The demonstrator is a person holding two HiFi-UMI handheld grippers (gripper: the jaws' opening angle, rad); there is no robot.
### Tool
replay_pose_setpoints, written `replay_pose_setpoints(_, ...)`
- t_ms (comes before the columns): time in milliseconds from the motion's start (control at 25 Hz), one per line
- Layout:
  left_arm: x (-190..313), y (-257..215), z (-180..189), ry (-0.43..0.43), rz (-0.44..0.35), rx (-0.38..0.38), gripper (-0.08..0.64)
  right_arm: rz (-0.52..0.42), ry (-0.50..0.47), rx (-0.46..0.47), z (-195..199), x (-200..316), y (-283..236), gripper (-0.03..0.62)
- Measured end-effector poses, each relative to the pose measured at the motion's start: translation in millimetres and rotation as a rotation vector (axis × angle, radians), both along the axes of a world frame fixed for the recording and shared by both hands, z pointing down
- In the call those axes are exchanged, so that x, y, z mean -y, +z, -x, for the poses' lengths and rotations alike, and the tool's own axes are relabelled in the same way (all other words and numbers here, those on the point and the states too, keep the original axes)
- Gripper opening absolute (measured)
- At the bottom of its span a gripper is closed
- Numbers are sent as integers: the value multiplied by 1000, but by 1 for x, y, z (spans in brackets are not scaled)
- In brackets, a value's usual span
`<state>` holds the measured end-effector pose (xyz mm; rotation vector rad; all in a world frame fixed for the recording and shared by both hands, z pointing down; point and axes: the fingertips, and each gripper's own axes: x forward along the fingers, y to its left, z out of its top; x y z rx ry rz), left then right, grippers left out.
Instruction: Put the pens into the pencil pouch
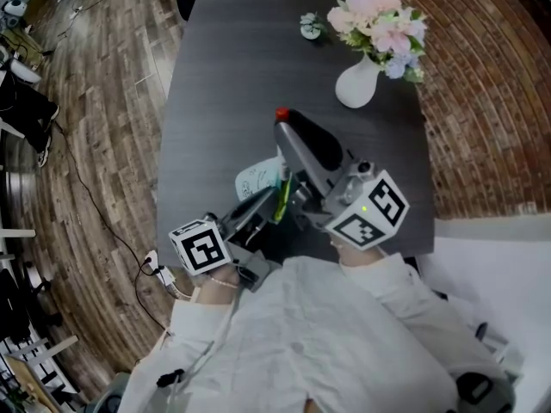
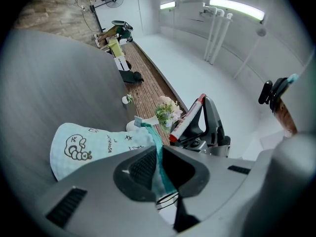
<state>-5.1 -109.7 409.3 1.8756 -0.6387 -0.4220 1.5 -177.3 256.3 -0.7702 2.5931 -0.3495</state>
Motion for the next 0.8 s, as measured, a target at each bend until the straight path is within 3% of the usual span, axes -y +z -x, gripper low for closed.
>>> replay_pose_setpoints(480, 6, 1, 8, -45, 15, -26, 40, 82, 18, 70, -6, -4, 37, 61)
replay_pose_setpoints(800, 7, 0, 13, -69, 16, -37, 40, 106, -16, 60, -5, -17, 51, 61)
